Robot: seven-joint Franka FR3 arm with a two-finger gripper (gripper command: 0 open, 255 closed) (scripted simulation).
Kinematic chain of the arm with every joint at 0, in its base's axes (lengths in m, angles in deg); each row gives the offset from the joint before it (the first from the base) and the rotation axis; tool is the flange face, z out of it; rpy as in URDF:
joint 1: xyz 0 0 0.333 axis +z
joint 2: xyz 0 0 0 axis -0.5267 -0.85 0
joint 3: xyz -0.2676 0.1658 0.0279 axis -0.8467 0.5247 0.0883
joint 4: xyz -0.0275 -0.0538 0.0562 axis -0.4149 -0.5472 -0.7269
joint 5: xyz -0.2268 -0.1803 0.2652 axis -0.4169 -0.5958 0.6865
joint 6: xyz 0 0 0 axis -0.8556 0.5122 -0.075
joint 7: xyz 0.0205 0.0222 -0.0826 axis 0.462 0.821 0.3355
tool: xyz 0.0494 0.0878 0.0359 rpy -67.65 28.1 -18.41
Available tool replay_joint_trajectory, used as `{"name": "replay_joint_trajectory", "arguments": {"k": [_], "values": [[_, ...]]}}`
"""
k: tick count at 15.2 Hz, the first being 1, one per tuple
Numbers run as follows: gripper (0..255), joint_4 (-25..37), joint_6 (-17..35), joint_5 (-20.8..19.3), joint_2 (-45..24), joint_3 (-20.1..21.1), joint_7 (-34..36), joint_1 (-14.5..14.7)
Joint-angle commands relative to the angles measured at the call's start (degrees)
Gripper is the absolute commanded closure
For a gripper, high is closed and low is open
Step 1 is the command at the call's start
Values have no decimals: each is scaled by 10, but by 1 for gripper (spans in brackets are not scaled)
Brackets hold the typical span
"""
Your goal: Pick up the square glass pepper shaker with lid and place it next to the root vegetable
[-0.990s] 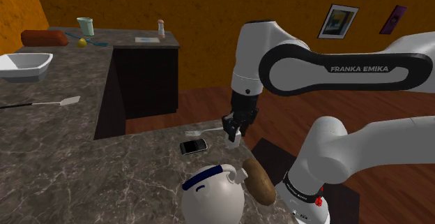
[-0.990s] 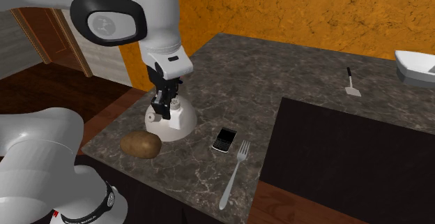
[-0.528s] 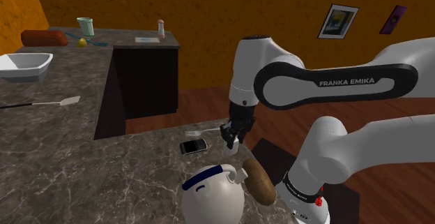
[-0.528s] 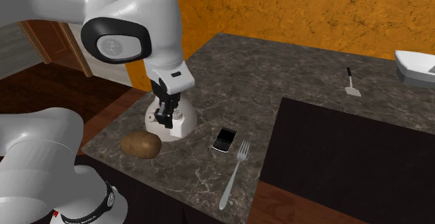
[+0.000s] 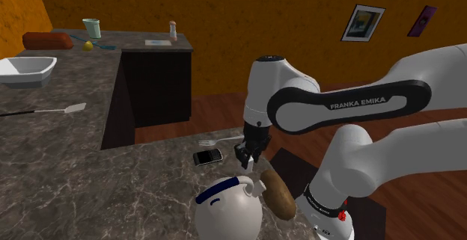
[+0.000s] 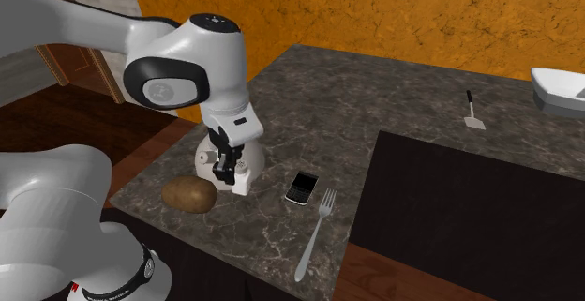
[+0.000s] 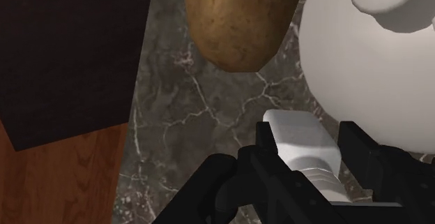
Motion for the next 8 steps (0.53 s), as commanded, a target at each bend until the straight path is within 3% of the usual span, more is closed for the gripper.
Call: {"name": "replay_joint_trajectory", "arguments": {"k": [1, 8], "values": [[255, -12, 21, 5, -8, 5, -2, 2], [255, -37, 71, 18, -34, 15, -7, 5]]}}
